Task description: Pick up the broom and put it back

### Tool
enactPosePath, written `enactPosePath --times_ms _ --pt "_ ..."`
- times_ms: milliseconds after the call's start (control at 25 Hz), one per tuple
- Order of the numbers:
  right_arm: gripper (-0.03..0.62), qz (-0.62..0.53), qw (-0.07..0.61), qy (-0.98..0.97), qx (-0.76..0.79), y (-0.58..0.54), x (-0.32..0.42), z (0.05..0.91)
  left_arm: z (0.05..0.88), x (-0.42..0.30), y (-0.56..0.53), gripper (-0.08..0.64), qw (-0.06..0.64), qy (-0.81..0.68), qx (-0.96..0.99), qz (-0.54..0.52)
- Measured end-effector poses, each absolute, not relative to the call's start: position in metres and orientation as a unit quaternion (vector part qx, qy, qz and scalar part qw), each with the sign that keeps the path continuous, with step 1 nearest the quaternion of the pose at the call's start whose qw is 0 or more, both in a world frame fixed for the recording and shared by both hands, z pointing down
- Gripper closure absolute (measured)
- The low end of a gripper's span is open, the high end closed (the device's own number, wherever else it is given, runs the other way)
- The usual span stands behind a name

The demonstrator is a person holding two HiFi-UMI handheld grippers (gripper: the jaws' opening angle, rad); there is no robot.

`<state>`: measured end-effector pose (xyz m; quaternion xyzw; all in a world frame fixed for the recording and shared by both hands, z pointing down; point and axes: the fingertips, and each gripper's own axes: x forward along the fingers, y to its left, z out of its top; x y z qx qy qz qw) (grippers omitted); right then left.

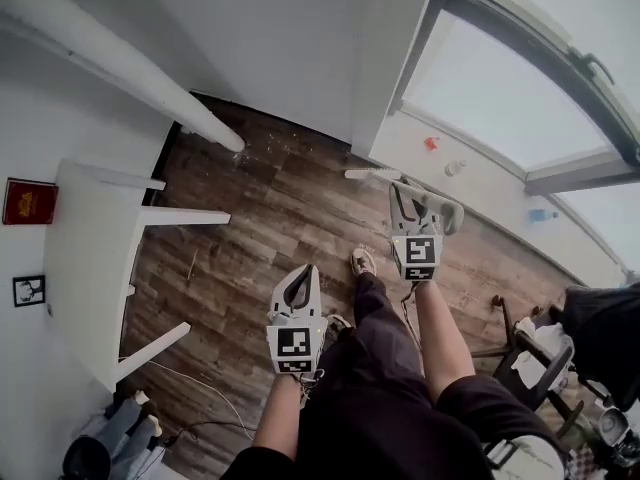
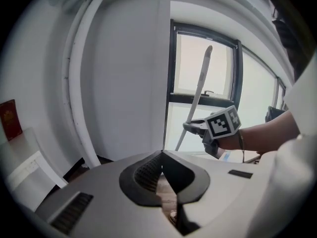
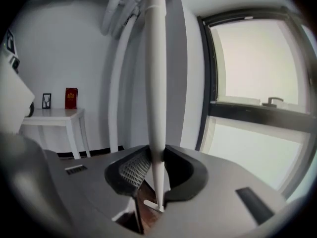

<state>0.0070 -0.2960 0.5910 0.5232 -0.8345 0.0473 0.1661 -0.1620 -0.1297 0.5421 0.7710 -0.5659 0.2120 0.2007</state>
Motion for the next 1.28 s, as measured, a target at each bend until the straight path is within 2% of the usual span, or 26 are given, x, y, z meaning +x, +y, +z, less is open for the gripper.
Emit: enactPosePath --times_ms 200,400,680,920,1280 --pt "0.492 0.025 0.141 -0.839 0.525 -0.243 0.013 0.499 0.487 -0.163 -0.123 0.558 0.16 -0.595 0.775 0.139" --pt "0.492 0.025 0.123 -0.846 0.519 -0.176 0.005 0.451 0.437 -0.159 -0.1 0.558 0.116 -0.59 0.791 0.113" --pt "0.492 0.066 0.101 -0.851 0.51 -0.088 0.02 0.432 0.414 -0.134 -0.049 0.558 0.124 -0.581 0.801 0.073" --pt "0.492 0.091 0.052 -0.858 0.503 -0.053 0.041 0.416 0.403 -0.089 -0.034 0.558 0.095 -0.57 0.813 0.067" --pt "0.492 0.035 0.049 -0.888 0.457 -0.03 0.041 0.383 0.383 -0.046 -0.038 0.56 0.061 -0.567 0.819 0.059"
